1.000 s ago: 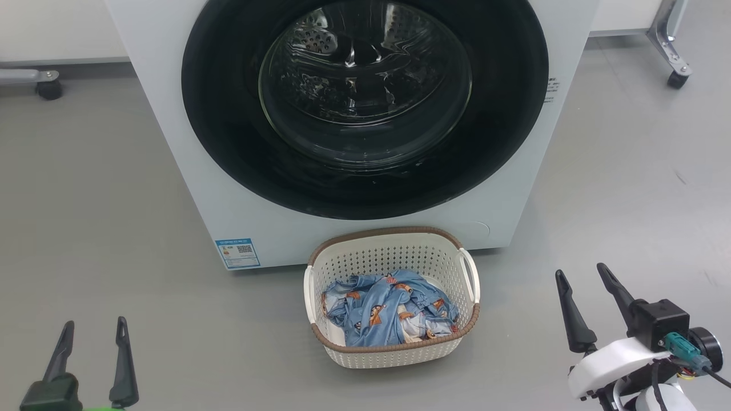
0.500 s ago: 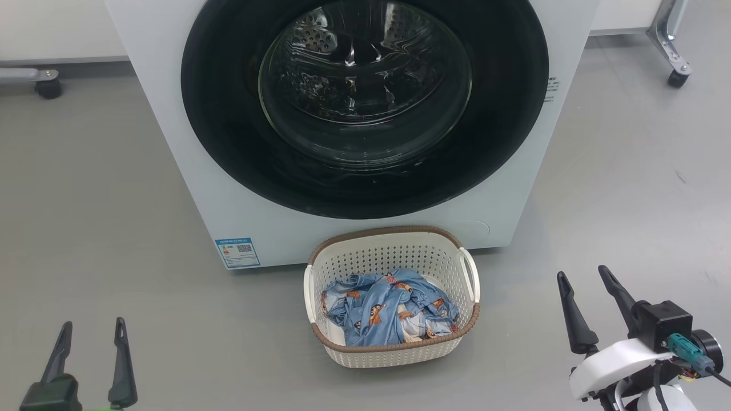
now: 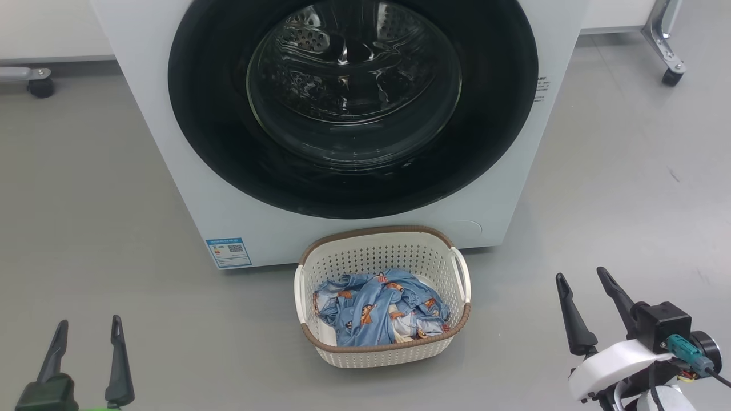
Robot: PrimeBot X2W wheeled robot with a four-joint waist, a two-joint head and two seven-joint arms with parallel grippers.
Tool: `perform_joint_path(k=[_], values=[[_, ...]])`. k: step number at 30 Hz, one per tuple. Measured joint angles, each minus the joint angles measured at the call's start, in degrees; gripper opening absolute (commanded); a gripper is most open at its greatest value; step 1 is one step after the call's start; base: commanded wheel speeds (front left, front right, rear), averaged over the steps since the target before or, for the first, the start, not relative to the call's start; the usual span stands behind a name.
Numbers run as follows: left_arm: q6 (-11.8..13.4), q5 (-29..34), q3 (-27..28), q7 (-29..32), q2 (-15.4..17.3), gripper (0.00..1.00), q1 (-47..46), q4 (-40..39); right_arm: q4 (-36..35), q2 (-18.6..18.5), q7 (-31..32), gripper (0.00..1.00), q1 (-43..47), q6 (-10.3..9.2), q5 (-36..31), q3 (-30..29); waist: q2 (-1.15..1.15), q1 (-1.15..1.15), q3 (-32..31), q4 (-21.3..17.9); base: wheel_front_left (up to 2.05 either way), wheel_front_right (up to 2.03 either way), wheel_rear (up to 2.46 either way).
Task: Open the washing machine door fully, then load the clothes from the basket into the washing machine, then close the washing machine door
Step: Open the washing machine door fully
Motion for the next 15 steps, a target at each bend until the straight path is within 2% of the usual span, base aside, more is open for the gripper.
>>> perform_joint_path(k=[15], values=[[-0.3, 0.3, 1.0, 0.0, -0.4, 1.00, 0.0, -0.1, 0.3, 0.7, 0.0, 1.00, 0.0, 0.14, -0.4, -1.1, 0.00, 0.00, 0.5, -0.3, 0.57, 0.57, -1.15]])
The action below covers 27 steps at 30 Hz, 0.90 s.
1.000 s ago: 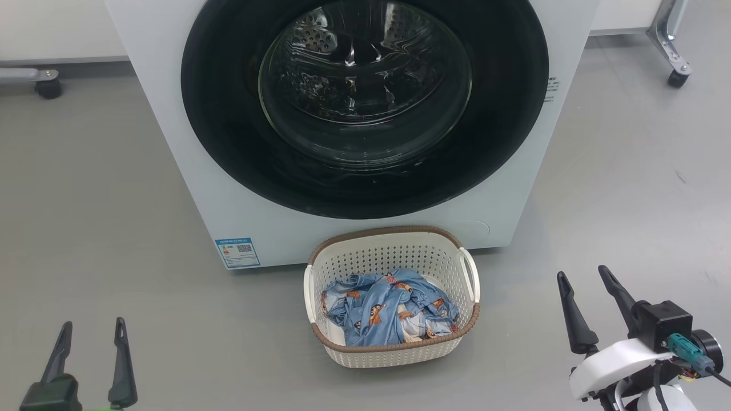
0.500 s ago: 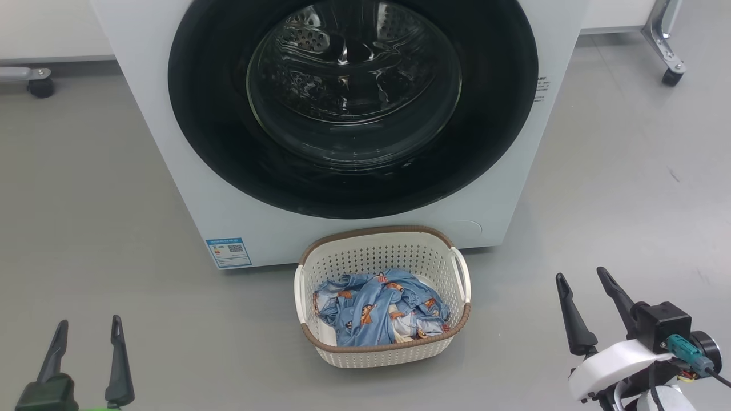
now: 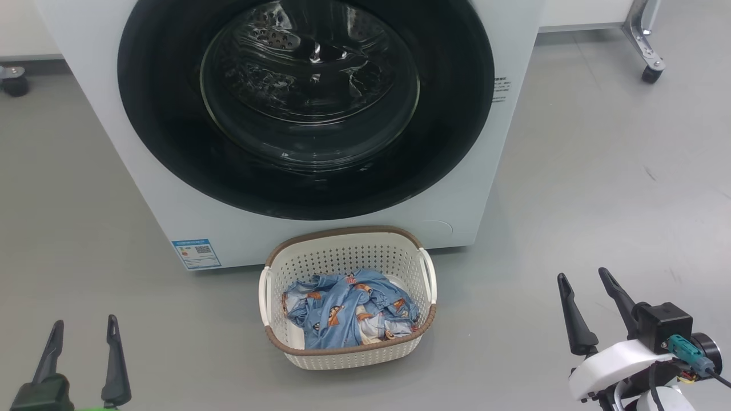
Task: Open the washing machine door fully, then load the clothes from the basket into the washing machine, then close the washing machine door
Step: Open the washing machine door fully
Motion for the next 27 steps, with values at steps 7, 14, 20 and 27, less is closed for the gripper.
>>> perform_joint_path(k=[7, 14, 20, 27], values=[[-0.2, 0.0, 0.2, 0.0, -0.5, 1.00, -0.1, -0.6, 0.2, 0.2, 0.0, 1.00, 0.0, 0.34, -0.2, -0.2, 0.00, 0.00, 0.0, 0.0, 0.74, 0.71, -1.45], [-0.7, 0.0, 0.3, 0.0, -0.7, 1.00, -0.1, -0.5, 0.3, 0.5, 0.0, 1.00, 0.0, 0.47, -0.5, -0.5, 0.00, 0.00, 0.1, -0.1, 0.56, 0.56, -1.13], [-0.7, 0.0, 0.6, 0.0, -0.9, 1.00, -0.1, -0.5, 0.4, 0.5, 0.0, 1.00, 0.0, 0.47, -0.6, -0.6, 0.00, 0.00, 0.1, 0.0, 0.41, 0.41, -0.82], [-1.1, 0.0, 1.0, 0.0, -1.0, 1.00, -0.1, -0.4, 0.5, 0.7, 0.0, 1.00, 0.0, 0.48, -0.6, -0.8, 0.00, 0.00, 0.0, 0.0, 0.26, 0.26, -0.52]])
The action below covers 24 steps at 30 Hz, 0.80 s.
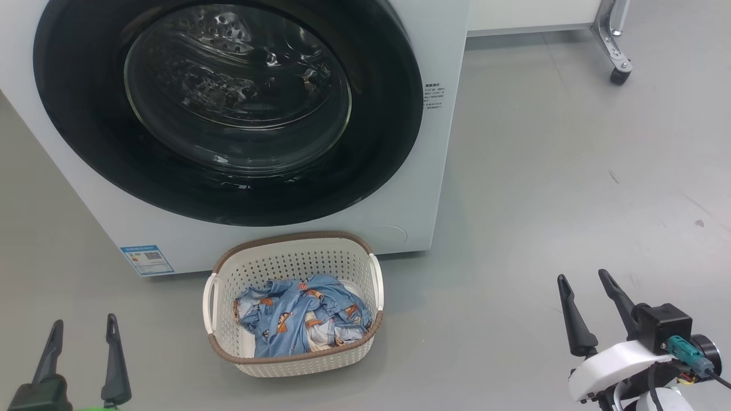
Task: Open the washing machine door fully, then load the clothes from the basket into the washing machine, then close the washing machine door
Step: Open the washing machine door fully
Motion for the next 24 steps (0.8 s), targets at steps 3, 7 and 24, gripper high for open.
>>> perform_joint_path(k=[3, 7, 24], values=[[-0.1, 0.0, 0.2, 0.0, -0.1, 1.00, 0.0, 0.0, 0.0, 0.0, 0.0, 1.00, 0.0, 0.00, 0.0, -0.1, 0.00, 0.00, -0.1, 0.0, 0.16, 0.16, -0.32], [-0.1, 0.0, 0.3, 0.0, -0.2, 1.00, 0.0, 0.1, 0.1, 0.2, 0.0, 1.00, 0.0, 0.00, -0.1, -0.2, 0.00, 0.00, -0.1, 0.1, 0.08, 0.08, -0.15], [-0.6, 0.0, 0.6, 0.0, -0.4, 1.00, 0.0, 0.5, 0.0, 0.5, 0.0, 0.00, 0.0, 0.00, -0.4, -0.1, 0.00, 0.00, -0.4, 0.1, 0.00, 0.00, 0.00]])
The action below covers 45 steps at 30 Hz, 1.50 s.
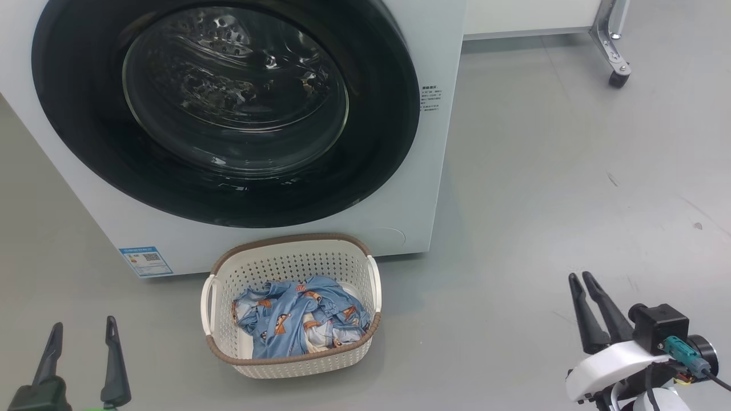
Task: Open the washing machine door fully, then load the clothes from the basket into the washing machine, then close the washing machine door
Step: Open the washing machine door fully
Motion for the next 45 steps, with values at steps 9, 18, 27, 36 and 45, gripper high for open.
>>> perform_joint_path(k=[9, 18, 27, 36, 45], values=[[0.0, 0.0, 0.4, 0.0, -0.1, 1.00, 0.0, 0.0, -0.1, 0.1, 0.0, 0.00, 0.0, 0.00, 0.2, 0.1, 0.00, 0.00, 0.2, -0.1, 0.00, 0.00, 0.00], [-0.1, 0.0, 0.6, 0.0, -0.1, 1.00, 0.1, 0.1, 0.1, 3.1, 0.0, 0.00, 0.0, 0.00, 10.8, -4.2, 0.00, 0.00, 0.7, 0.0, 0.00, 0.00, 0.00], [-0.5, -0.5, 0.7, 0.0, -0.2, 1.00, 0.0, -0.3, 4.4, 3.6, -0.2, 0.00, -1.0, 0.00, 41.9, -10.3, 0.00, 0.00, 2.5, 1.2, 0.00, 0.00, 0.00], [-0.5, -2.8, 2.7, 0.0, -0.4, 1.00, 0.1, -1.4, 6.7, 3.3, 6.2, 0.00, -10.0, 0.00, 66.6, -13.3, 0.00, 0.00, 6.4, 2.3, 0.00, 0.00, 0.00], [-0.5, -7.8, 6.4, 0.0, -0.6, 1.00, 0.0, -2.9, 4.3, 3.2, 15.1, 0.00, -15.0, -0.01, 82.3, -14.1, 0.00, 0.00, 12.4, 3.2, 0.00, 0.00, 0.00]])
